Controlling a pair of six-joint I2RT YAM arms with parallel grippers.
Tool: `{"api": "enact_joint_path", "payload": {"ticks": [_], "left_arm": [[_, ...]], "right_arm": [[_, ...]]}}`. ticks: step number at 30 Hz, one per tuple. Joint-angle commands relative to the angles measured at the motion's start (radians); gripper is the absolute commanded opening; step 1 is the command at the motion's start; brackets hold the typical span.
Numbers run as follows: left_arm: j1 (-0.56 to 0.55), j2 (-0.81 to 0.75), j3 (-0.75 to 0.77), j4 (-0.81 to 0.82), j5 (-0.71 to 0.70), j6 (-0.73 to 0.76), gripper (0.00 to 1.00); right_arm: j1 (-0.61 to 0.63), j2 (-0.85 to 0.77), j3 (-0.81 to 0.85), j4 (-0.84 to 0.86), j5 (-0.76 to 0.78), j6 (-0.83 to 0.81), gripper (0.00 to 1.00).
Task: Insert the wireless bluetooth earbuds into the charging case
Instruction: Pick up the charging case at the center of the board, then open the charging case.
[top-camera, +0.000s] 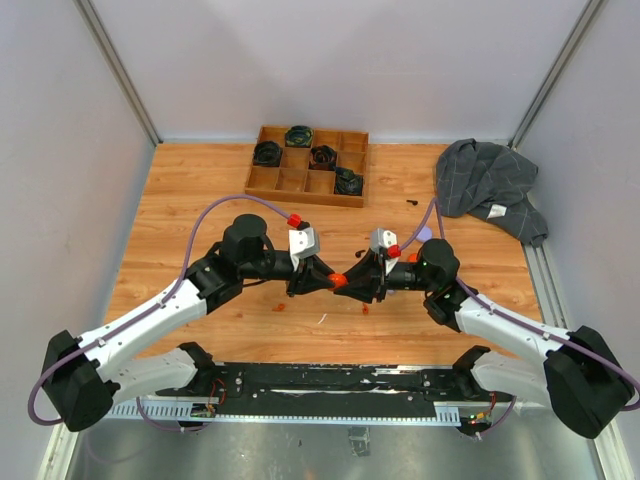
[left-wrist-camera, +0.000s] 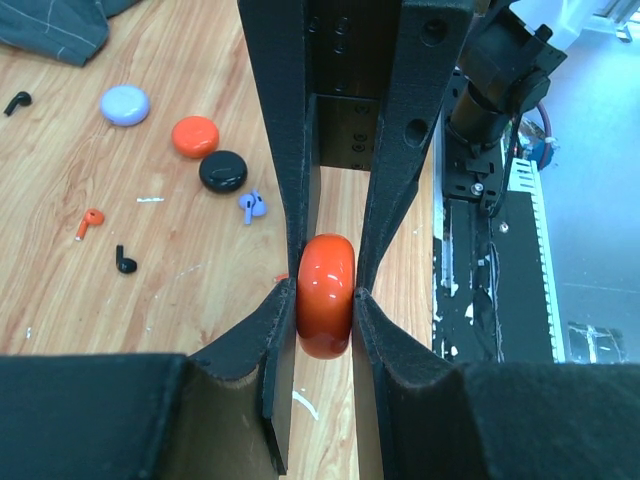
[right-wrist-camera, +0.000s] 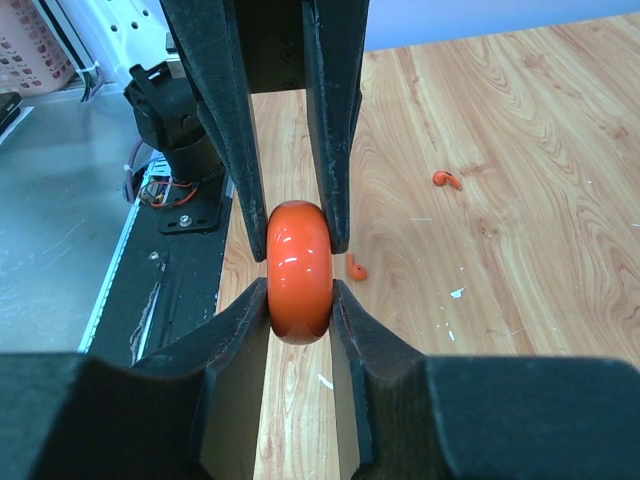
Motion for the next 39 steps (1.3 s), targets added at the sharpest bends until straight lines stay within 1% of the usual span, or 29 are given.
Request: {"api": "enact_joint_path", "payload": {"ticks": [1,4,5,7,10,11,14,16,18,20,24,31,39], "left_arm": [[-0.008,-0.023,0.010,0.049,0.020,-0.011,0.00],[-0.008,-0.026,0.008,0.057,0.021,-0.021,0.01],[-0.008,-0.028,0.006,0.059,0.021,-0.025,0.04],[-0.008,-0.033,0.000,0.066,0.018,-0.029,0.14],[-0.007,-0.042,-0.013,0.074,0.003,-0.038,0.38],[-0.008,-0.044,-0.018,0.078,-0.003,-0.042,0.45],[-0.008,-0.039,-0.022,0.079,-0.012,-0.050,0.53],[-0.008,-0.031,-0.023,0.080,-0.013,-0.056,0.64],[-0.008,-0.022,-0.025,0.082,-0.015,-0.059,0.71],[-0.008,-0.012,-0.027,0.083,-0.022,-0.063,0.75],[-0.008,0.006,-0.030,0.069,-0.060,-0.062,0.80],[-0.008,0.016,-0.019,0.048,-0.147,-0.082,0.81],[-0.006,-0.001,0.015,0.038,-0.186,-0.110,0.82]], "right_arm": [[-0.013,0.005,-0.018,0.062,-0.031,0.016,0.26],[-0.013,0.006,-0.019,0.063,-0.034,0.016,0.20],[-0.012,0.006,-0.019,0.065,-0.037,0.016,0.16],[-0.013,0.005,-0.019,0.063,-0.043,0.015,0.11],[-0.012,0.001,-0.020,0.062,-0.044,0.015,0.07],[-0.012,0.000,-0.021,0.063,-0.043,0.014,0.06],[-0.012,-0.010,-0.025,0.064,-0.037,0.013,0.05],[-0.013,-0.014,-0.026,0.065,-0.032,0.012,0.05],[-0.013,-0.018,-0.027,0.065,-0.030,0.013,0.05],[-0.014,-0.022,-0.030,0.063,-0.026,0.013,0.05],[-0.014,-0.032,-0.033,0.065,-0.024,0.013,0.05],[-0.014,-0.043,-0.040,0.062,-0.025,0.006,0.05],[-0.014,-0.046,-0.042,0.057,-0.039,-0.004,0.05]]}}
